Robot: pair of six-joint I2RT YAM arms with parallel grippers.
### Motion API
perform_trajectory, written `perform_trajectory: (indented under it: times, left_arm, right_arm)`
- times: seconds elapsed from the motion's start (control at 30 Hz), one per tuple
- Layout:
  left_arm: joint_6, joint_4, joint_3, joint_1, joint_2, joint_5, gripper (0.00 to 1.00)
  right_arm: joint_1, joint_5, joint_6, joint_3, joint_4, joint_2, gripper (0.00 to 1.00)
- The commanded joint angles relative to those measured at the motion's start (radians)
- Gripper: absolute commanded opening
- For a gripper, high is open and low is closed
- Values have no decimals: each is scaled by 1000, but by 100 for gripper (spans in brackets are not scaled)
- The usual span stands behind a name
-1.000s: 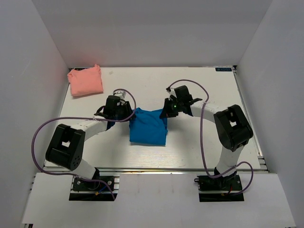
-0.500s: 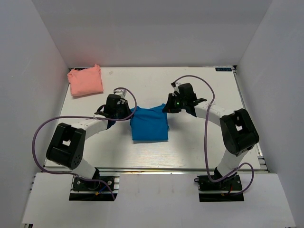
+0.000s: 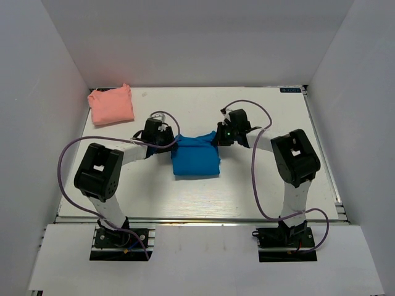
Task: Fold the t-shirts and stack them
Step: Fold the long partially folded tshirt into a neat square, then put the neatly folded tshirt into the corner of the board with the left arm
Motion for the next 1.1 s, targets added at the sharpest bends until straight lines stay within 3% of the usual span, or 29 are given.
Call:
perform_trajectory:
  times: [0.0, 0.1, 0.13, 0.3, 0.53, 0.87, 1.0, 1.07]
  left_arm:
    - [-5, -46, 44, 9, -24, -20, 70]
    - [4, -88, 58, 9, -99, -41, 88]
    - [4, -103, 58, 9, -123, -61, 99]
    - [4, -178, 40, 9, -258, -91, 100]
    - [4, -125, -92, -11, -395, 3, 100]
    - [27, 45, -198, -25, -296, 133, 100]
    - [27, 98, -195, -34, -221, 139, 92]
    - [27, 98, -180, -43, -182, 130, 82]
  right_arm:
    - [-12, 31, -43, 60, 10, -21, 0]
    - [-12, 20, -46, 83, -26, -74, 18]
    - [-15, 14, -45, 89, -39, -108, 41]
    - [-12, -43, -40, 95, -100, -196, 90]
    - [-10, -26, -9, -34, -103, -367, 90]
    - [-12, 29, 4, -248, -106, -591, 90]
    - [-10, 92, 56, -310, -106, -673, 90]
    - [-9, 138, 83, -341, -134, -743, 90]
